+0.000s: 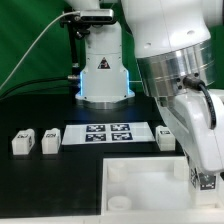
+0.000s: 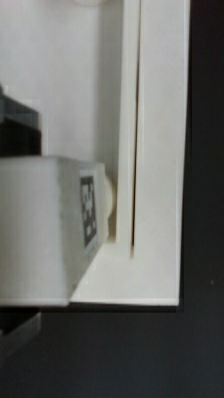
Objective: Assemble one leg
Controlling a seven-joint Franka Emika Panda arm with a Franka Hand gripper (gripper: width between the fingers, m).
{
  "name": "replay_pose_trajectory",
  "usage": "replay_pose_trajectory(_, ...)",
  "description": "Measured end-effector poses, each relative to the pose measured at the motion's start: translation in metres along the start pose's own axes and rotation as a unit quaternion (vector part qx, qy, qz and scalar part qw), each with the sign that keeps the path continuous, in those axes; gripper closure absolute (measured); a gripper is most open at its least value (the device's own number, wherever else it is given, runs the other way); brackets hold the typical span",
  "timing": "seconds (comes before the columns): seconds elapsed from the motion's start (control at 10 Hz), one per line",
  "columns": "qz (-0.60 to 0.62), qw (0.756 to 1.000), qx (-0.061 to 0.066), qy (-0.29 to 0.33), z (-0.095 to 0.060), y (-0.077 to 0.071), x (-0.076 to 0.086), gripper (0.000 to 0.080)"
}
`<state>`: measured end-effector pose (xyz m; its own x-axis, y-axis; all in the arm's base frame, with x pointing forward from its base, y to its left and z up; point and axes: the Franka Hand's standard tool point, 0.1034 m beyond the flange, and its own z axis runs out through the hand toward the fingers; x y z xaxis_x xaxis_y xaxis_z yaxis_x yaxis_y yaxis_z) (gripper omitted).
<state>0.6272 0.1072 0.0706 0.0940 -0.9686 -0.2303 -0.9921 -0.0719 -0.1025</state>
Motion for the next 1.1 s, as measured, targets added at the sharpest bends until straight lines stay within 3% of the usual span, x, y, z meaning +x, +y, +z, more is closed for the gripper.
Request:
replay_pose_trajectory(0.1,-0.003,1.0,-0.001,0.0,0.0,0.0,-0.001,0.0499)
replay_pose_trajectory(0.2,-0.087,0.996,-0.008,0.007,0.001,0.001,-0.004,0.0314)
replay_pose_trajectory(0.3,-0.179,0.984,-0.02,0.01,-0.001,0.0,-0.01,0.0206)
replay_pose_trajectory(0.6,-0.334,0.942,-0.028,0.012,0.0,0.0,-0.01,0.0152)
replay_pose_trajectory(0.7,-0.406,0.913,-0.034,0.017,0.0,0.001,-0.01,0.0152)
replay_pose_trajectory(0.8,-0.492,0.869,-0.045,0.024,0.0,0.0,-0.01,0.0151)
replay_pose_trajectory(1.1,-0.648,0.759,-0.052,0.019,-0.001,-0.008,-0.009,0.0151)
